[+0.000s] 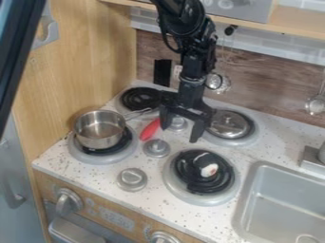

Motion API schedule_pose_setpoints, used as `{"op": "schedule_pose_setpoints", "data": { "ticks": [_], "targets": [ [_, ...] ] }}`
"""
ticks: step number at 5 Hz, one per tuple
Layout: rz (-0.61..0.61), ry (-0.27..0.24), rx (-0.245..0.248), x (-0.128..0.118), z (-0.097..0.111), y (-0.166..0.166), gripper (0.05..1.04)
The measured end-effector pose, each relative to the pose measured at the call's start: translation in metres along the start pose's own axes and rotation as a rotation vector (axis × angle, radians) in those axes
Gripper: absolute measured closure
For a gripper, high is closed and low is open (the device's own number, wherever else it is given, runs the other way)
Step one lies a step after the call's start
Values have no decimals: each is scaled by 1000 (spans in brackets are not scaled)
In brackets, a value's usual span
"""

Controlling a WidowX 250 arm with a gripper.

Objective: Put the sushi to the pot

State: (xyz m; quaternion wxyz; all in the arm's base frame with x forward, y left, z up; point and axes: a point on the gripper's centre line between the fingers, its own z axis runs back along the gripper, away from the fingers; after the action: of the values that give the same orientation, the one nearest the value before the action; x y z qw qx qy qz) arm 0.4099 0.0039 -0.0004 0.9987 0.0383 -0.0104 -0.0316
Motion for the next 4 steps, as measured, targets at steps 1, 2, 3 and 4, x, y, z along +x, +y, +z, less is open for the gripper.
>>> {"op": "schedule_pose_setpoints", "data": {
  "ticks": [1,2,3,4],
  "targets": [
    [-1,43,-9,-9,-16,-4,84],
    [22,10,-59,-32,-13,-24,84],
    [-20,-78,-100,-29,10,-53,84],
    [-76,-93,-106,-31,10,-81,84]
  ]
}}
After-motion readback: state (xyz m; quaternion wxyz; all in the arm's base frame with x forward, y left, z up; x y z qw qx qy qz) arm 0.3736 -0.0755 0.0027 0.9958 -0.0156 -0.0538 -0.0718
